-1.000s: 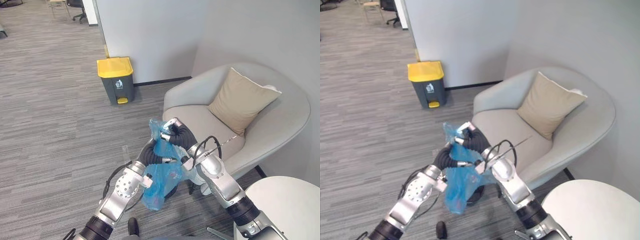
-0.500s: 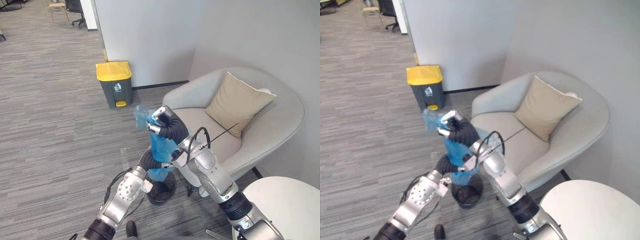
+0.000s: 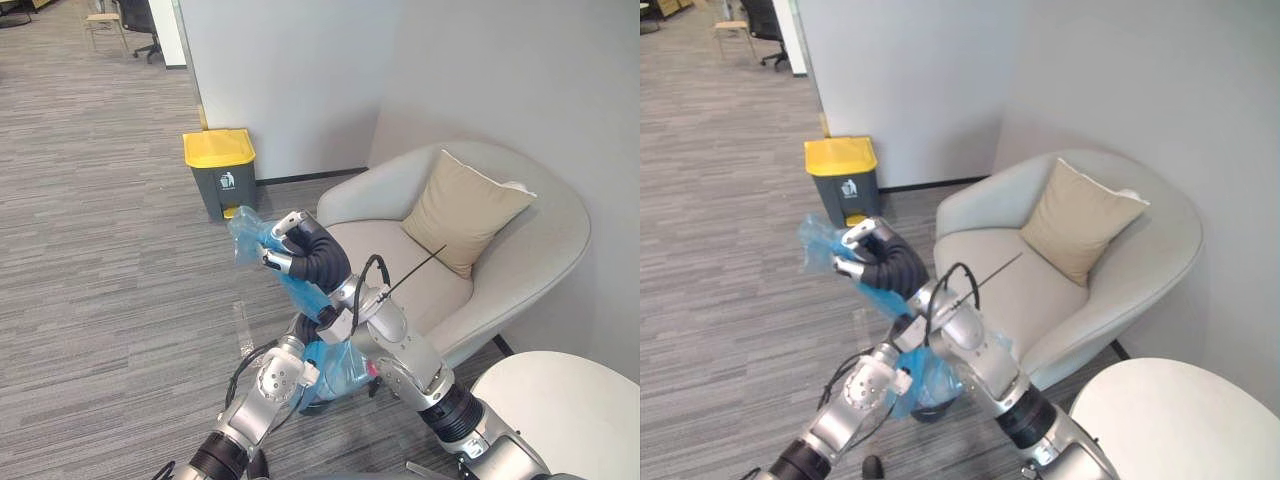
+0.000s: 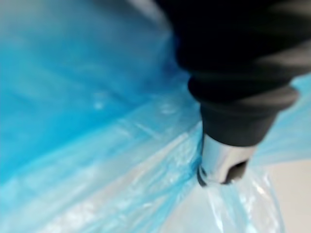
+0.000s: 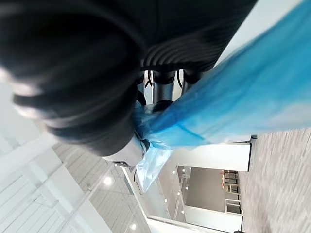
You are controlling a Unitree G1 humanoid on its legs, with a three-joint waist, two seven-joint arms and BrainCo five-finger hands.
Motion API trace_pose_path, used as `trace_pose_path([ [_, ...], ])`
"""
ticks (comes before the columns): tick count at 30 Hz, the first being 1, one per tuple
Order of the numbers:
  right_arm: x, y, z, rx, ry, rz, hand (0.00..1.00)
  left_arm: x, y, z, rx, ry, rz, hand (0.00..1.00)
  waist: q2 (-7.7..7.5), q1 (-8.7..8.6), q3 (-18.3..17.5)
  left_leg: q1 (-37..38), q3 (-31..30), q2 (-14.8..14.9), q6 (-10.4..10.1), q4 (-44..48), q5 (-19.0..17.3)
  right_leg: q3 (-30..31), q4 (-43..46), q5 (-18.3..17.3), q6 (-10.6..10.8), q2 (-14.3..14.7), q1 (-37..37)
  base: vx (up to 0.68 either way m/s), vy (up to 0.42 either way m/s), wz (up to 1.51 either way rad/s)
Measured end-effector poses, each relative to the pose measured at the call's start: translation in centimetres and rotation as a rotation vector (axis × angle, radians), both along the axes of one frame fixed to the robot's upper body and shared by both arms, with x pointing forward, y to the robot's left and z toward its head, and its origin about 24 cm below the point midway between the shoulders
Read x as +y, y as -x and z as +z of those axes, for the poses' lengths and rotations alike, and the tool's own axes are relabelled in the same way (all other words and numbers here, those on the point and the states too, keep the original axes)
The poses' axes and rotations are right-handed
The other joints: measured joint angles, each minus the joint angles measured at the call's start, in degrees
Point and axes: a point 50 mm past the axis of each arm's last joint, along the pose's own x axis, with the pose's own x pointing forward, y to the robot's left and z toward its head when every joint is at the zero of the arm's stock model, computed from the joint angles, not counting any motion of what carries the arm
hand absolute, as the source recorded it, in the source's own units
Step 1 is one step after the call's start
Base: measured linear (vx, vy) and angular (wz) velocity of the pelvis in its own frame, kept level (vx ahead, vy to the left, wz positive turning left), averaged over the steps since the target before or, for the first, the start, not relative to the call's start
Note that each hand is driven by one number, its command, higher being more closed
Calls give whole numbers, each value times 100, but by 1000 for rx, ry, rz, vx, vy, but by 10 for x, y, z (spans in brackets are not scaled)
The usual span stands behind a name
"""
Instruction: Gather rubbish on tea table into small bin, then transfer packed bag to large trash can.
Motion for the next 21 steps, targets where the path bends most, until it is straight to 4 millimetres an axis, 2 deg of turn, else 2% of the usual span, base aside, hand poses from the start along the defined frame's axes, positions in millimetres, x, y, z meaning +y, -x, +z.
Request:
trace_pose_path([
  [7, -6, 0, -11, 29, 27, -11, 100, 5, -3, -13, 49, -35, 19, 100, -36, -17, -24, -54, -36, 116, -48, 0, -7, 30, -89, 0, -8, 108, -35, 19, -33, -5],
  [8, -8, 1, -15, 43, 34, -15, 0, 7, -2, -17, 66, -40, 24, 100, -38, -19, -26, -74, -59, 122, -51, 1, -8, 16, -96, 0, -8, 118, -41, 42, -29, 4],
  [14, -17, 1, -26, 70, 45, -61, 0, 14, 2, -24, 111, -13, 65, 100, -65, -20, -43, -71, -80, 119, -47, 2, 0, 3, -102, 25, -18, 124, -23, 62, -25, 1],
  [21, -36, -10, -40, -10, 215, -259, 0, 26, 6, -30, 153, 34, 135, 100, -96, -36, -59, -32, -120, 105, -45, 3, 1, -43, -172, 27, -17, 132, 80, 40, -16, 2],
])
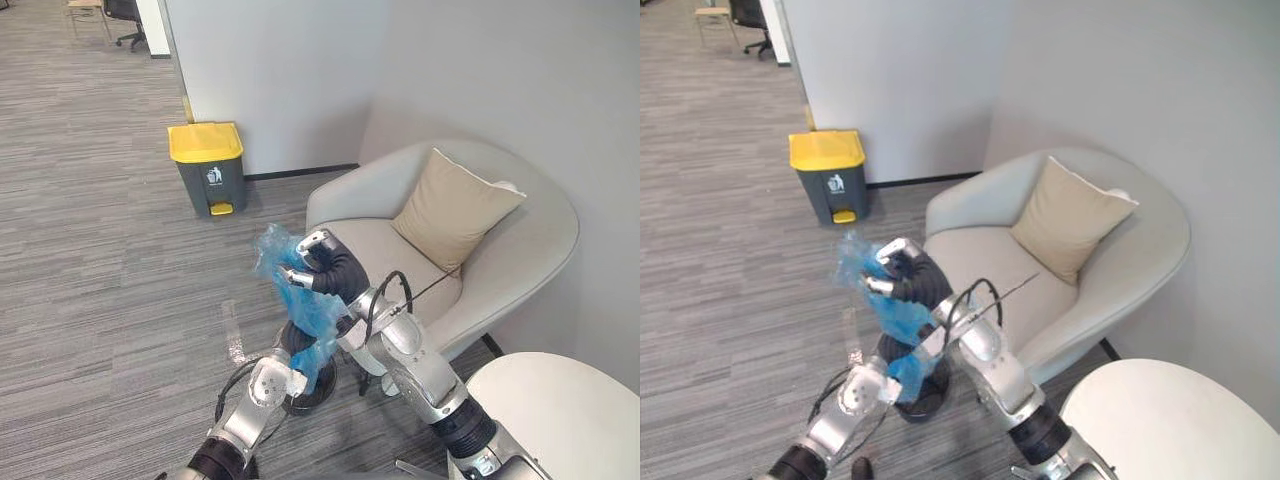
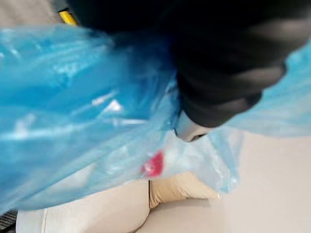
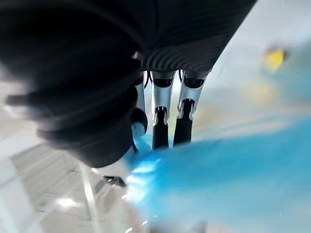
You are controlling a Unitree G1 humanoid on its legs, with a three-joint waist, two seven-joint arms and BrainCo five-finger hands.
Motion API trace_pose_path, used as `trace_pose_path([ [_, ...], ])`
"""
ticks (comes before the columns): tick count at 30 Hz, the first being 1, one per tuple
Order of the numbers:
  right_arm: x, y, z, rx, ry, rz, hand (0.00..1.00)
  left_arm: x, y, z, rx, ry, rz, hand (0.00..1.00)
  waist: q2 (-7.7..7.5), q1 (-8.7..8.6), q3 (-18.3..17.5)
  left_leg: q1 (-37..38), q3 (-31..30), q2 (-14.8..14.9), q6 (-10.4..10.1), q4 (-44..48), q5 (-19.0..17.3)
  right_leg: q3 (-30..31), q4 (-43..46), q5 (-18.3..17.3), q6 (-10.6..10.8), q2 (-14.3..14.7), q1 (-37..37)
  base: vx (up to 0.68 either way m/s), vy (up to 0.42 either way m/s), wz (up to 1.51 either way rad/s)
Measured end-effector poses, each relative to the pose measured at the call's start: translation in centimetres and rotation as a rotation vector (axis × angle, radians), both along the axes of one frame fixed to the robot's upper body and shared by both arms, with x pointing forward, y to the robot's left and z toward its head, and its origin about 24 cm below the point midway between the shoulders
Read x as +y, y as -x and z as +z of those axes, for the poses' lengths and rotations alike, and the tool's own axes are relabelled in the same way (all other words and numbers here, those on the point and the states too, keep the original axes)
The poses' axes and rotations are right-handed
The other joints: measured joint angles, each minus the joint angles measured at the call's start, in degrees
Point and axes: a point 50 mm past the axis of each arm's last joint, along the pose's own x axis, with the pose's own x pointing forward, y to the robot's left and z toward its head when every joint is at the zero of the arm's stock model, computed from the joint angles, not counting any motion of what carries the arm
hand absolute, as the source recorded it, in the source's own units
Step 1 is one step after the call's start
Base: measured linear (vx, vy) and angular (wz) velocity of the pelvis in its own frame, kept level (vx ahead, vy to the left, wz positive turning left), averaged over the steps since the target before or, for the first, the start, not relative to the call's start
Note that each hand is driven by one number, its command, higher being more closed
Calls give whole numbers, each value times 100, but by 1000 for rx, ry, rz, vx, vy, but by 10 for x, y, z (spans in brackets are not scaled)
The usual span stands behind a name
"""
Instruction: Gather rubbish on tea table into small bin, then transfer packed bag to large trash can.
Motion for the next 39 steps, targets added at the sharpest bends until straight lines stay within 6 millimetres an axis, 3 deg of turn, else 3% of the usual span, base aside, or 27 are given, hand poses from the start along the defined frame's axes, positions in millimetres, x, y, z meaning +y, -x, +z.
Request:
trace_pose_path([
  [4, -19, -5, -8, -115, 197, -125, 0, 13, 1, -2, 13, 22, 70, 100, -11, 0, 5, 64, -13, 2, -2, -1, -5, -2, -2, -4, 4, -3, 64, 0, 0, 0],
  [9, -45, -2, -33, -181, 477, -212, 0, 34, 9, -10, 51, 27, 158, 100, -49, 12, 31, 62, -65, 5, -45, -2, -72, -45, -10, -76, 69, -8, 85, -20, 5, 4],
  [13, -66, 3, -57, -122, 579, -291, 0, 52, 14, -14, 67, 20, 228, 100, -119, 35, 96, 37, -95, -2, -42, -2, -75, -75, -11, -80, 69, -15, 81, 7, 0, 3],
  [17, -84, 9, -69, -54, 586, -374, 0, 65, 22, -25, 120, 7, 286, 100, -108, 35, 110, 27, -104, -23, -53, -1, -79, -89, -12, -91, 69, -30, 80, 34, -2, 2],
  [20, -96, 15, -93, 130, 482, -485, 0, 81, 36, -36, 175, 14, 370, 100, -56, 16, 148, 47, -115, -26, -87, -1, -112, -108, 4, -120, 28, -24, 100, 51, -14, 2],
  [25, -118, 34, -160, 578, 337, -632, 0, 104, 66, -61, 320, 50, 533, 100, 94, 7, 249, 78, -117, -54, -105, 0, -180, -129, 7, -186, 26, -34, 143, 60, -14, 2],
  [28, -127, 48, -191, 762, 305, -684, 0, 111, 86, -77, 424, 64, 577, 100, 159, 8, 294, 140, -106, -65, -81, 1, -173, -136, 1, -193, 32, -39, 216, 66, -14, -1],
  [34, -142, 73, -229, 988, 314, -767, 0, 112, 110, -96, 546, 63, 604, 100, 258, 40, 377, 368, -60, -60, -125, 0, -254, -127, 18, -299, 18, -38, 409, 51, -18, -2],
  [39, -152, 91, -248, 1119, 333, -831, 0, 110, 124, -106, 617, 81, 648, 100, 316, 49, 472, 460, 1, -58, -136, 1, -294, -77, 115, -360, 20, -49, 413, 7, -3, -7],
])
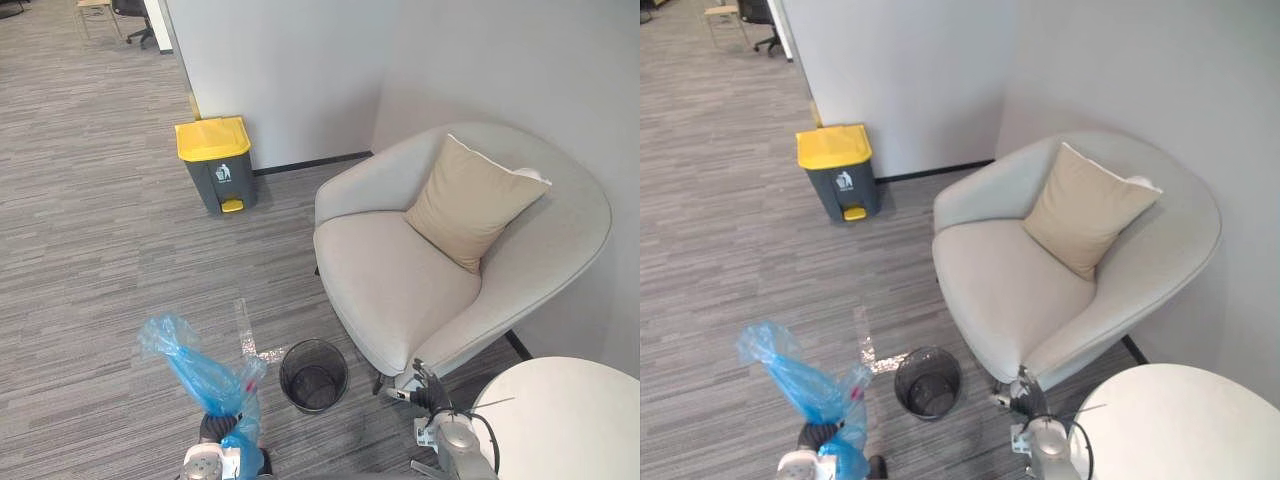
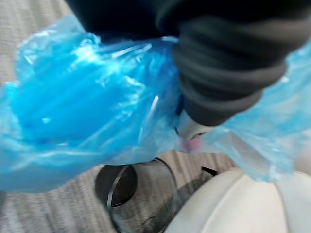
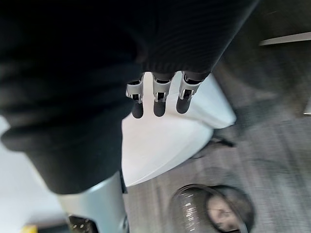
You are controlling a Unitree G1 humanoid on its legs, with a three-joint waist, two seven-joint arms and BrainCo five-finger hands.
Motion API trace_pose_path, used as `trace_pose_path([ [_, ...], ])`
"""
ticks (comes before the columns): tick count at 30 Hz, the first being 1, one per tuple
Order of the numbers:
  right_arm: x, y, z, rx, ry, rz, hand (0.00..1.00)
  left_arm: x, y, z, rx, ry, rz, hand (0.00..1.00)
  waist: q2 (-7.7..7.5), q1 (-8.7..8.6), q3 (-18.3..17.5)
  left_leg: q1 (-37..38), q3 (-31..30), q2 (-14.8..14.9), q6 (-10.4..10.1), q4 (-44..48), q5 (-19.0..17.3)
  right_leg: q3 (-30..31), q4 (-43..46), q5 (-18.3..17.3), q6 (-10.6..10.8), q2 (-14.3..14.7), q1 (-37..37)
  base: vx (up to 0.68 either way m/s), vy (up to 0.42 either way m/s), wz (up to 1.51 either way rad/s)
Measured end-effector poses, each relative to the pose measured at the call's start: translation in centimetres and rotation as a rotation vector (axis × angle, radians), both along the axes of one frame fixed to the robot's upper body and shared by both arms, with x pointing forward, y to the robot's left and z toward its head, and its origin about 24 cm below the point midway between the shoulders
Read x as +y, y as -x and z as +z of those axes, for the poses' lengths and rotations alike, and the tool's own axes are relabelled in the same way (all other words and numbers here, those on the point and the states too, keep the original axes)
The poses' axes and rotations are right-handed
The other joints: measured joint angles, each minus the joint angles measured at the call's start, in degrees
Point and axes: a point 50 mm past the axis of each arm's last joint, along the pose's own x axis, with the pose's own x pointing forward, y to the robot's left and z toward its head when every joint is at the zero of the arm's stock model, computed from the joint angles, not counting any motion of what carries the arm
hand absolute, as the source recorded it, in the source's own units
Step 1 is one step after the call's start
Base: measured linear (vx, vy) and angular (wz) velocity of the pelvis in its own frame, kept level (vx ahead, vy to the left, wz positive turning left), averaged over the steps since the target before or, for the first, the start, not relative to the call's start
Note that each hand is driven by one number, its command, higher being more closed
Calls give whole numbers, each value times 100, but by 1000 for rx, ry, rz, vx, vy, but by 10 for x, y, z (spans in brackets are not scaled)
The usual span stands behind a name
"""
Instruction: Gather rubbish on tea table into small bin, then transfer packed bag to large trash can.
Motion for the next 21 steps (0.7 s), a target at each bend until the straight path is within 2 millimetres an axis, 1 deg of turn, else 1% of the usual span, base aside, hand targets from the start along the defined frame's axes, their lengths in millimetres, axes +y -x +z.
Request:
trace_pose_path([
  [1, -2, 5, -4, 31, 2, -16, 0, 0, 3, -2, 14, 2, 3, 100, -12, 14, 31, 15, 28, -2, 6, 35, -11, 35, 25, -8, 0, -7, -11, 9, 9, -7],
  [3, -4, 4, -5, 38, 8, -36, 0, 0, 2, -2, 14, 2, 3, 100, -21, 14, 131, 18, 42, -18, 11, 38, -13, 77, 74, -10, 5, -26, -42, -2, 16, -7],
  [5, -6, 0, -4, 39, 22, -50, 0, 0, -3, -1, 5, 1, 1, 100, -59, 11, 290, 13, 86, -51, 26, 42, -13, 138, 157, -3, 15, -69, -126, -33, 33, -12],
  [7, -4, -9, 0, 15, 28, -55, 0, -1, -12, 2, -18, -1, -2, 100, -131, 52, 495, -102, 206, -79, 104, 216, -70, 251, 328, 10, 37, -138, -323, -73, 66, -27],
  [10, 4, -17, 3, -6, 21, -60, 0, -3, -18, 2, -25, 1, -6, 100, -188, 91, 549, -314, 473, -98, 209, 542, -234, 513, 509, 100, 132, -228, -647, -54, 72, -43],
  [11, 7, -24, 9, -34, 23, -56, 0, -3, -20, 3, -31, 2, -7, 100, -168, 105, 565, -430, 560, -54, 245, 827, -382, 518, 601, 190, 130, -249, -715, -71, 79, -43],
  [12, 6, -23, 8, -33, 25, -58, 0, -4, -24, 4, -39, 3, -9, 100, -147, 90, 579, -534, 573, -13, 295, 1065, -498, 467, 738, 244, 137, -264, -811, -83, 60, -35],
  [13, 5, -25, 10, -42, 34, -62, 0, -8, -31, 6, -60, 11, -11, 100, -89, 79, 619, -670, 590, 81, 353, 1393, -666, 410, 988, 324, 116, -254, -970, -156, 72, -26],
  [14, 3, -29, 14, -61, 43, -63, 0, -15, -37, 8, -84, 28, -12, 100, 36, 116, 632, -782, 650, 242, 466, 1519, -784, 398, 1166, 360, 119, -224, -1050, -158, 50, -18],
  [15, 5, -31, 15, -67, 42, -59, 0, -16, -39, 9, -95, 30, -14, 100, 21, 95, 659, -790, 667, 238, 481, 1542, -784, 373, 1685, 160, 40, -268, -1189, -154, 32, 8],
  [16, 7, -28, 14, -59, 38, -53, 0, -17, -39, 9, -95, 31, -16, 100, 13, 81, 666, -777, 616, 198, 512, 1596, -773, 378, 2905, -338, -12, -339, -1390, -105, -36, 37],
  [17, 12, -25, 12, -49, 33, -39, 0, -17, -37, 9, -92, 31, -12, 100, -94, 94, 614, -809, 501, 123, 527, 1674, -765, 425, 3785, -601, 96, -331, -1357, -79, -63, 45],
  [18, 14, -25, 11, -47, 29, -33, 0, -16, -35, 9, -91, 28, -10, 100, -151, 100, 616, -810, 478, 92, 536, 1698, -758, 447, 3925, -645, 106, -313, -1278, -106, -135, 48],
  [19, 19, -27, 12, -52, 28, -11, 0, -15, -31, 8, -80, 19, 5, 100, -233, 170, 616, -893, 335, 10, 500, 1759, -743, 543, 3640, -965, 148, -216, -1052, -125, -167, 32],
  [20, 19, -27, 12, -55, 29, -10, 0, -16, -30, 7, -78, 21, 7, 100, -236, 190, 603, -942, 287, 19, 497, 1755, -725, 565, 3478, -1014, 194, -151, -993, -161, -148, 34],
  [21, 18, -27, 12, -53, 31, -11, 0, -22, -30, 7, -83, 37, 11, 100, -147, 268, 520, -1123, 170, 28, 474, 1647, -609, 575, 2857, -1143, 33, 19, -858, -126, -94, 10],
])
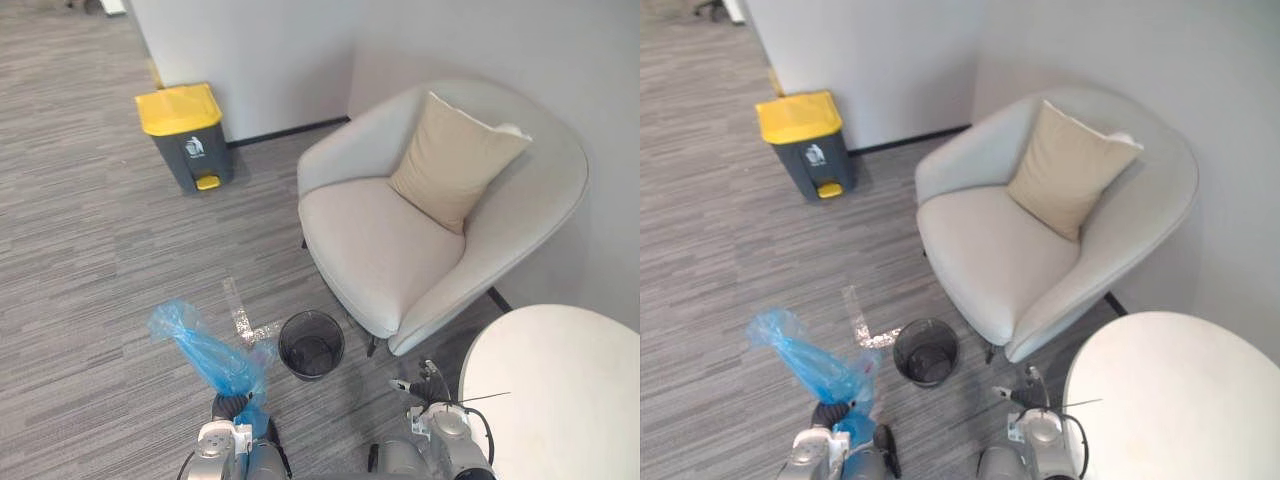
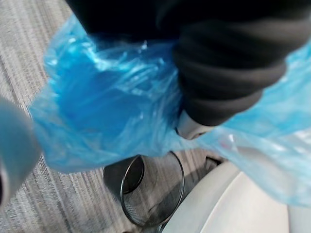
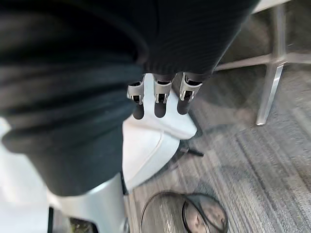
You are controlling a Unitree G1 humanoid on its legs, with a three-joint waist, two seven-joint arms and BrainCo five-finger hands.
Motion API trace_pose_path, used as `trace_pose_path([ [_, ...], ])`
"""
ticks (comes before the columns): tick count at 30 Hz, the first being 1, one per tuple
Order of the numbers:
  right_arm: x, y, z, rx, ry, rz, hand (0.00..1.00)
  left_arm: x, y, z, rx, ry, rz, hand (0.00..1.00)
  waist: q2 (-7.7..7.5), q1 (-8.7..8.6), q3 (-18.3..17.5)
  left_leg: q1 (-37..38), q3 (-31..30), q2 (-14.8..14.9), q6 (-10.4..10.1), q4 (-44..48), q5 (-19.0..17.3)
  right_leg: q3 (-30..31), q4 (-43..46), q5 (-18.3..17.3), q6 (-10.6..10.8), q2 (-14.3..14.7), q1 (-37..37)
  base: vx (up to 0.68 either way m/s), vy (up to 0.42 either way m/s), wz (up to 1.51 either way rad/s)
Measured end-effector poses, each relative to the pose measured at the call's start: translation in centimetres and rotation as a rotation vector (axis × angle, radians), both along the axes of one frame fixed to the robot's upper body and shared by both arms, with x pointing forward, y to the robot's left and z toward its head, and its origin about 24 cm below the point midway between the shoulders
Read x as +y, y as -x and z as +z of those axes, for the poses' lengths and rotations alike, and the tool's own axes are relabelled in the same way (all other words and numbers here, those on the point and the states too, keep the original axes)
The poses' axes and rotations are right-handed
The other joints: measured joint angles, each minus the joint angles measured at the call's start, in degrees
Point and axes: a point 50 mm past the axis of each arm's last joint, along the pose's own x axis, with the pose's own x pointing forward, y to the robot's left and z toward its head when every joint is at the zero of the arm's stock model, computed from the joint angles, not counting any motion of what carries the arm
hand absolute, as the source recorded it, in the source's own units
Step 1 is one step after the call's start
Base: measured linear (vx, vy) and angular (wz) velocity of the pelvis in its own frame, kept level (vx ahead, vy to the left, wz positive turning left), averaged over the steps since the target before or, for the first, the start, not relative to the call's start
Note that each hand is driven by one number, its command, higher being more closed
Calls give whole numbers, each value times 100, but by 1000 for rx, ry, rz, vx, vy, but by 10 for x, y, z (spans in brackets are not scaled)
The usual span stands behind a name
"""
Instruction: Gather rubbish on tea table into small bin, then transfer packed bag to large trash can.
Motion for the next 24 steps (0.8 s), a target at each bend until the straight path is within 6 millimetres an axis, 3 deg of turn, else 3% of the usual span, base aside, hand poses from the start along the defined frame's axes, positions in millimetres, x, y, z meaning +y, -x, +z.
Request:
trace_pose_path([
  [2, -1, -2, 2, -9, 10, -8, 0, -8, 1, -1, -2, 22, 5, 100, 2, 179, -14, -237, -69, -25, -68, -177, 261, -53, -703, -387, -285, 52, 125, -117, -87, 7],
  [3, -4, -7, 3, -18, 20, -8, 0, -12, 0, -1, -1, 34, 4, 100, 221, 136, 107, -320, -311, 13, -85, -247, 453, -201, -804, -311, -314, 179, 151, -196, -106, 57],
  [5, -5, 1, -1, 5, 19, -28, 0, -18, -2, -1, -5, 48, -2, 100, 350, 79, 119, -319, -512, 19, -111, -620, 736, -502, -800, -299, -344, 238, 150, -196, -82, 74],
  [7, -8, 4, -1, 10, 23, -55, 0, -23, 0, -2, -4, 59, 12, 100, 385, 86, 137, -279, -511, 28, -204, -813, 542, -872, -857, -251, -440, 252, 237, -134, -71, 68],
  [8, -5, 3, -1, 5, 14, -60, 0, -24, -3, -1, -8, 59, 3, 100, 282, 81, 163, -337, -425, 20, -210, -770, 363, -1021, -993, -172, -528, 151, 267, -127, 6, 70],
  [9, -9, 1, 2, -12, 18, -82, 0, -26, -11, 3, -35, 58, -16, 100, 190, 97, 164, -581, -229, 10, -46, -54, 293, -1170, -1068, -84, -564, -13, 252, -56, 42, 54],
  [10, -10, -1, 4, -22, 20, -92, 0, -27, -13, 4, -41, 59, -20, 100, 175, 100, 169, -674, -213, -14, 32, 361, 243, -1256, -1075, -66, -546, -70, 252, -27, 73, 58],
  [11, -12, -1, 5, -29, 24, -105, 0, -28, -15, 5, -42, 59, -24, 100, 124, 58, 198, -733, -132, -6, 153, 1183, -93, -1389, -1066, -58, -532, -144, 258, -13, 60, 54],
  [12, -12, -1, 5, -29, 27, -109, 0, -28, -15, 5, -41, 59, -25, 100, 179, 35, 178, -719, -58, 40, 216, 1482, -474, -1459, -1064, -45, -508, -149, 267, -29, 108, 59],
  [13, -13, -1, 5, -28, 27, -112, 0, -27, -15, 5, -39, 57, -26, 100, 280, 26, 156, -750, 88, 68, 226, 1478, -613, -1576, -1057, -9, -444, -102, 268, -16, 109, 49],
  [15, -10, -1, 4, -25, 11, -118, 0, -23, -18, 6, -42, 35, -49, 100, 200, -5, 142, -670, 14, -153, 288, 999, -512, -1656, -1383, 96, -319, -97, 358, 4, 88, 57],
  [16, -7, 1, 1, -13, 2, -119, 0, -20, -18, 5, -29, 16, -77, 100, 132, -11, 133, -495, -11, -363, 334, 455, -214, -1710, -1690, 288, -264, -158, 443, -10, 110, 49],
  [20, -6, -8, -1, 0, -7, -123, 0, -10, -13, 1, 7, -15, -81, 100, 150, -11, 133, -201, -126, -698, 463, -444, 280, -1768, -2052, 505, -158, -217, 570, -28, 85, 23],
  [22, -7, -8, -3, 15, -9, -128, 0, -5, -9, -2, 28, -28, -80, 100, 111, -9, 148, -122, -142, -825, 520, -522, 296, -1839, -2047, 431, -129, -321, 606, -55, 97, 20],
  [24, -7, -7, -3, 20, -8, -131, 0, -3, -4, -3, 42, -30, -75, 100, 19, -24, 221, -157, -111, -958, 658, -242, 7, -1876, -1745, 200, -24, -554, 581, -2, 129, 21],
])
